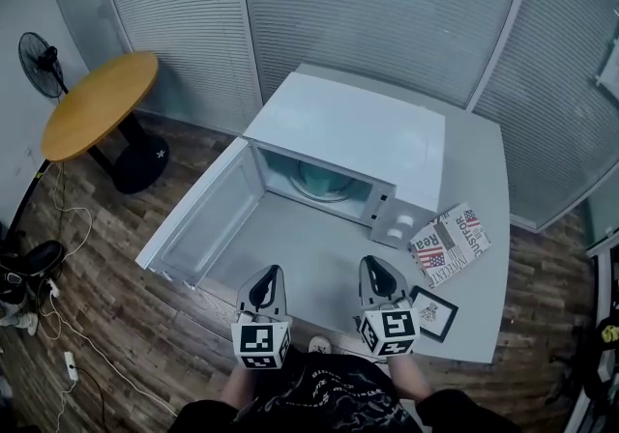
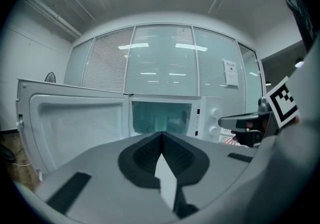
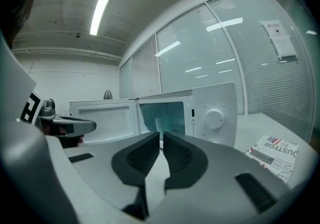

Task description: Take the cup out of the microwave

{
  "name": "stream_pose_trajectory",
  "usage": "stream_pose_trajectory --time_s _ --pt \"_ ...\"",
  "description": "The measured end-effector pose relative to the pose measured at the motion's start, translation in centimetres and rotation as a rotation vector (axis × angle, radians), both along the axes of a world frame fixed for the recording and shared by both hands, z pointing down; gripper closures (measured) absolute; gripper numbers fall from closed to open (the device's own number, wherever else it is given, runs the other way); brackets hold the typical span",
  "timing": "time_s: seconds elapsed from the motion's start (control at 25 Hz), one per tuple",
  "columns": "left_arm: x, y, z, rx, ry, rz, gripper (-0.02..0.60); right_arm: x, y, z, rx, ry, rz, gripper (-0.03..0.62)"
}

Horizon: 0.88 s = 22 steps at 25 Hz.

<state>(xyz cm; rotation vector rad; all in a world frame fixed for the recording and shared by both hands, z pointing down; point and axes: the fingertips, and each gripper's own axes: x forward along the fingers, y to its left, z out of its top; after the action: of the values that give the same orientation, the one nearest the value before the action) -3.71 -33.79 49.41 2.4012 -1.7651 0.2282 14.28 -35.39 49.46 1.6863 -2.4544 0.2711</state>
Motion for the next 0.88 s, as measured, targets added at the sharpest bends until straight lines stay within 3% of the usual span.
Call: stream_pose_trajectory --time_s 0.48,0.6,0.88 --pt "0.2 -2.1 0.8 -0.023 -0.004 0.010 0.575 -1.1 -2.9 0.6 -0.033 0.001 -0.043 0.583" --pt "-0.4 -2.9 0.9 -0.028 -0.009 0.018 0.575 -1.9 -3.8 0.9 -0.050 -0.007 -0.047 0.488" --pt "-2.1 -5.4 1.5 -0.048 -0.033 0.024 0.575 -3.8 -6.9 1.4 -0.075 -0.032 -0.053 0.356"
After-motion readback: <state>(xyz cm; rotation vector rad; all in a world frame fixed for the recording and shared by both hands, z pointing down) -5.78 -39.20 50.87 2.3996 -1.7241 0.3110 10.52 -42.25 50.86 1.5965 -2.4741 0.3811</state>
